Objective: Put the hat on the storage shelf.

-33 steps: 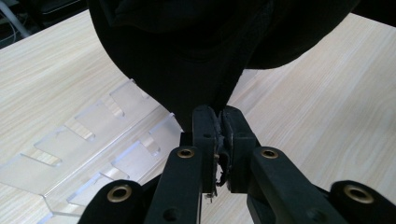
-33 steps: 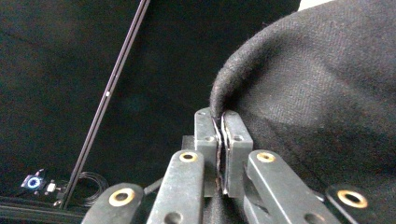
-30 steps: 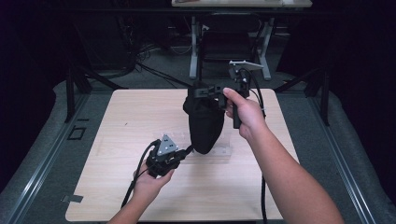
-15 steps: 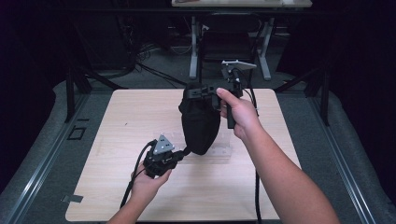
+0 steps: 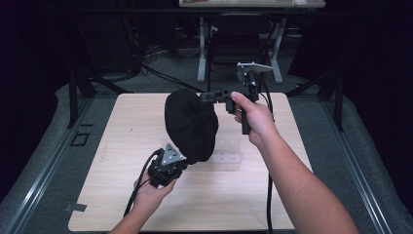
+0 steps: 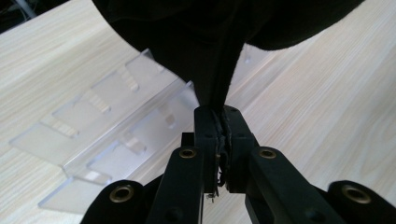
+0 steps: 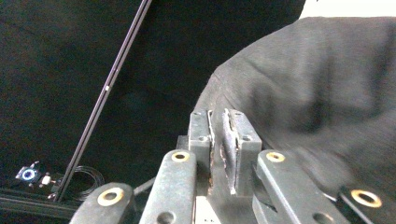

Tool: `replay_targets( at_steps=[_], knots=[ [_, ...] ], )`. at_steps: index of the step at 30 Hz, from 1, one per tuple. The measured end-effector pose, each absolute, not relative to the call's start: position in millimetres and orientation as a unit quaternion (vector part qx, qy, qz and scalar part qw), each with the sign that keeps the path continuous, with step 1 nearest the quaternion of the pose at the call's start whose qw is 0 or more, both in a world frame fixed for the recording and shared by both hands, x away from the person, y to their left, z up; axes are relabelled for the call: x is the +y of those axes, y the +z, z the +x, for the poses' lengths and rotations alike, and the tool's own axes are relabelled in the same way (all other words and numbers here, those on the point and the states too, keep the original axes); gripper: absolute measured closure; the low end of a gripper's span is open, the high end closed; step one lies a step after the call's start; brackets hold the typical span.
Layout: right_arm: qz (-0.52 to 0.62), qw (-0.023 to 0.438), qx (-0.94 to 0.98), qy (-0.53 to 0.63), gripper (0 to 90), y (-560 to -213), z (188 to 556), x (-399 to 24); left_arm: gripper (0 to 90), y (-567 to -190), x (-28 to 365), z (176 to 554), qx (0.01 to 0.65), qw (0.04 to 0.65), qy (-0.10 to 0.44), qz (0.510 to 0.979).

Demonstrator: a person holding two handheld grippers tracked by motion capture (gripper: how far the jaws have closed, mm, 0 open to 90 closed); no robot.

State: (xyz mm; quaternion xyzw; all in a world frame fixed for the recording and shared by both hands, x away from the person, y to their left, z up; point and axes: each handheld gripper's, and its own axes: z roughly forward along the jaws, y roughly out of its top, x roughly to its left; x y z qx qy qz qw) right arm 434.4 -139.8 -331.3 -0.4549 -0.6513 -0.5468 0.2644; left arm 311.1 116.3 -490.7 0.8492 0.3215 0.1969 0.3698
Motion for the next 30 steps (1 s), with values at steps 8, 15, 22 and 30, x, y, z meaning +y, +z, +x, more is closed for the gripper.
replay_targets(
  at_steps=[8,15,22,30],
  knots=[
    [-0.463,0.245,-0.658,-0.541,81.6,-332.7,431.8,-148.1,86.8,-507.4,123.5,314.6,0.330,0.360,0.193,0.851],
    [-0.471,0.216,-0.667,-0.536,80.4,-329.9,427.0,-154.9,86.3,-508.3,126.9,315.1,0.337,0.366,0.184,0.848],
    [-0.481,0.158,-0.687,-0.521,79.3,-325.2,419.5,-163.9,88.0,-508.9,132.8,309.2,0.353,0.372,0.181,0.839],
    [-0.493,0.112,-0.697,-0.509,76.5,-326.2,412.2,-180.2,81.6,-510.7,147.1,307.1,0.369,0.380,0.170,0.831]
  ],
)
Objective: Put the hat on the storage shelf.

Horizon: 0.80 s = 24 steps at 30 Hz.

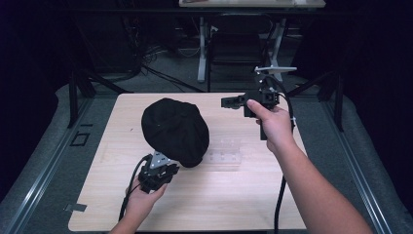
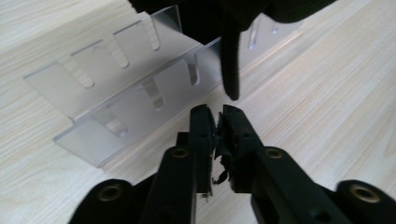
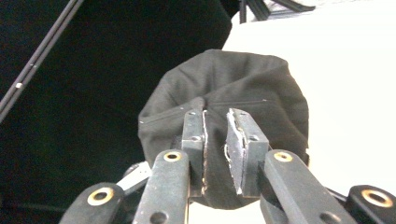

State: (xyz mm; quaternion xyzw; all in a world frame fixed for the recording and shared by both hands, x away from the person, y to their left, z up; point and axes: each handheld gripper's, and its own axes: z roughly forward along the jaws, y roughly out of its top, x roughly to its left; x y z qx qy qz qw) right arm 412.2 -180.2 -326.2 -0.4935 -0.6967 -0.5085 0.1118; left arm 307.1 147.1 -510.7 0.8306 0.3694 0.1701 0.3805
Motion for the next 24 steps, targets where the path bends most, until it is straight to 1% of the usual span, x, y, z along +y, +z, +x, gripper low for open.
replay_targets(
  at_steps=[1,3,5,7,9,13,15,17,24],
  knots=[
    [-0.495,0.108,-0.697,-0.507,76.4,-326.8,411.5,-182.0,81.5,-510.4,148.5,307.7,0.361,0.376,0.179,0.834],
    [-0.500,0.098,-0.697,-0.504,75.9,-327.8,410.2,-185.3,80.1,-510.6,148.8,306.4,0.360,0.376,0.179,0.835],
    [-0.501,0.088,-0.701,-0.500,75.4,-328.4,408.8,-189.2,76.6,-510.4,149.4,305.5,0.360,0.373,0.180,0.836],
    [-0.505,0.066,-0.704,-0.495,74.1,-328.2,405.9,-192.4,70.9,-511.1,151.0,304.1,0.365,0.379,0.181,0.831],
    [-0.506,0.045,-0.710,-0.488,72.5,-328.0,403.2,-194.9,67.8,-512.1,152.0,302.2,0.379,0.385,0.182,0.822],
    [-0.509,0.013,-0.718,-0.475,70.3,-329.3,397.2,-201.3,54.6,-509.9,160.7,301.5,0.380,0.384,0.195,0.819],
    [-0.510,0.004,-0.721,-0.469,69.5,-330.8,394.8,-203.4,51.5,-509.1,164.7,301.2,0.384,0.386,0.199,0.815],
    [-0.510,-0.017,-0.728,-0.458,69.2,-333.8,391.1,-206.2,49.1,-508.2,169.1,300.7,0.384,0.384,0.206,0.814],
    [-0.515,-0.055,-0.740,-0.430,67.0,-344.8,380.4,-215.0,47.0,-511.4,184.4,298.8,0.398,0.378,0.213,0.809]
  ],
)
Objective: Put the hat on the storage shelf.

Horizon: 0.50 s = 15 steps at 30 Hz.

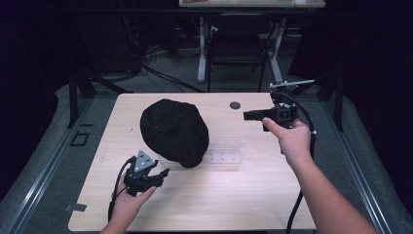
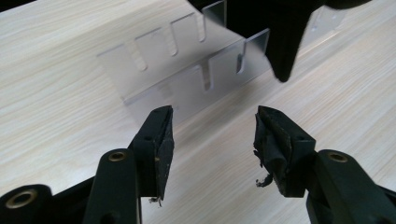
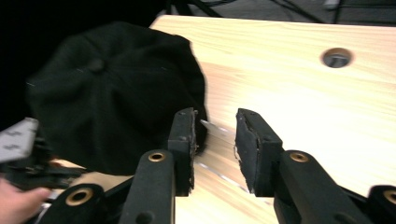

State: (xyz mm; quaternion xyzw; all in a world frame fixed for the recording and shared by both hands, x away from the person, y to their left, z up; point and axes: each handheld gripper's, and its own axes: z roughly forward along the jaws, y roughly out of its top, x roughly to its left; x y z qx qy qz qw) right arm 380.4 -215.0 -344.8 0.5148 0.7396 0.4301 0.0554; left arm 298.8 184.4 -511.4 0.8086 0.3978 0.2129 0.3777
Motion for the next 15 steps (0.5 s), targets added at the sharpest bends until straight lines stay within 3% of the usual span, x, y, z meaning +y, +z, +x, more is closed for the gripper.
replay_targets(
  at_steps=[15],
  knots=[
    [0.522,0.152,0.767,0.340,56.6,-385.5,353.7,-230.3,44.5,-527.1,217.4,297.4,0.437,0.367,0.212,0.793]
  ],
)
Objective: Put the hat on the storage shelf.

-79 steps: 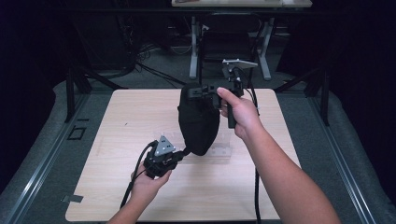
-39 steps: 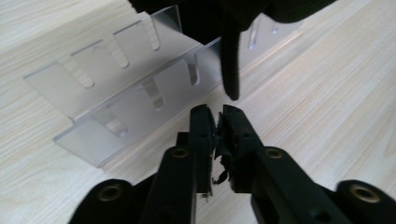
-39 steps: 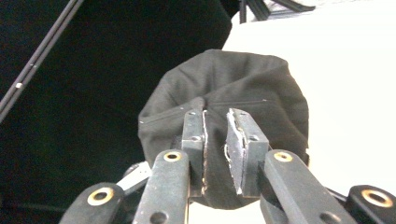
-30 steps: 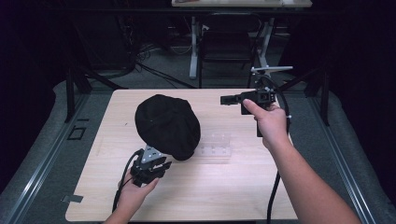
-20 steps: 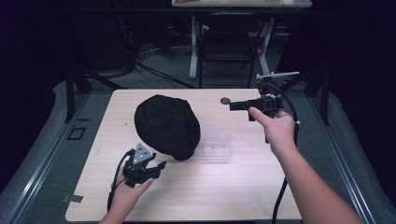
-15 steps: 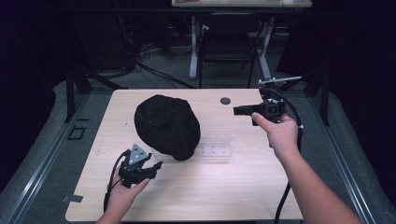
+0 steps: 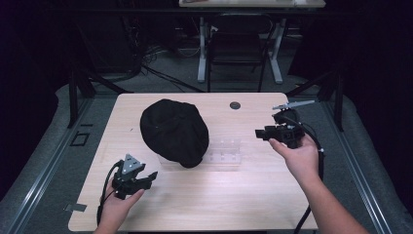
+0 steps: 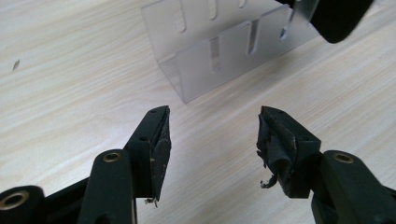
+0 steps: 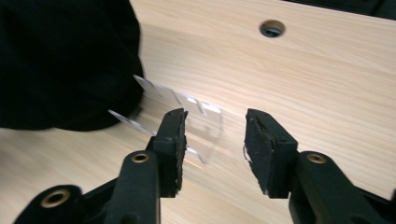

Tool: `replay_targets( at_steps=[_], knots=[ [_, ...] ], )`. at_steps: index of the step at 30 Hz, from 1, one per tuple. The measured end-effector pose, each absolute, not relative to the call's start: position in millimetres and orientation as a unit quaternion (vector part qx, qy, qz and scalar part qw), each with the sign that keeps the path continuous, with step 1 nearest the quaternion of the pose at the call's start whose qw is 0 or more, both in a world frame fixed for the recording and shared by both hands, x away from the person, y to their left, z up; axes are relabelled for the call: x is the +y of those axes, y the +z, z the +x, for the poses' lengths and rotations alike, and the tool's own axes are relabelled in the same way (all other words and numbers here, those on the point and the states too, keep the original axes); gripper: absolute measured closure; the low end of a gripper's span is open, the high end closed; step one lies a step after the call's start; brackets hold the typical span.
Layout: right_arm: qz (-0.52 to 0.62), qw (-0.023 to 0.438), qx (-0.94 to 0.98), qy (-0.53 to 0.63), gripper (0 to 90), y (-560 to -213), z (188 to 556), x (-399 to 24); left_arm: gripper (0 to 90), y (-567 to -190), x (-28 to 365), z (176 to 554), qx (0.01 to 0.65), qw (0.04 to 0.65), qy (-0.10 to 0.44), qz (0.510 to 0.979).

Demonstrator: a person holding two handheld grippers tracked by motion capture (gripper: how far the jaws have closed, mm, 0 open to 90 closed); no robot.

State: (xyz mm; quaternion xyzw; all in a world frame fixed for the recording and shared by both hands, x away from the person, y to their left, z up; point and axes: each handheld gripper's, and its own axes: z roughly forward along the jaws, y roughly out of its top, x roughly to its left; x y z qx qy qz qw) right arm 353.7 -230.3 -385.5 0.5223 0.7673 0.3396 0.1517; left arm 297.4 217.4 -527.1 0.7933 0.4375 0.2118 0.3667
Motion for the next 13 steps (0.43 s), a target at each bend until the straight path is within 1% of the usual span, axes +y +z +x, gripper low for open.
replay_targets(
  at_steps=[3,5,6,13],
  knots=[
    [0.517,0.185,0.774,0.315,55.2,-396.2,347.4,-230.7,44.0,-531.6,221.1,296.2,0.444,0.370,0.210,0.788],
    [0.519,0.185,0.776,0.307,54.7,-404.0,343.0,-231.8,43.6,-534.3,222.8,295.3,0.443,0.365,0.215,0.790],
    [0.517,0.195,0.774,0.309,54.6,-407.6,340.5,-232.6,43.0,-535.3,223.9,295.2,0.442,0.362,0.215,0.792],
    [0.523,0.210,0.769,0.301,52.1,-436.2,325.8,-238.6,42.0,-540.0,226.3,295.7,0.450,0.364,0.208,0.788]
  ],
)
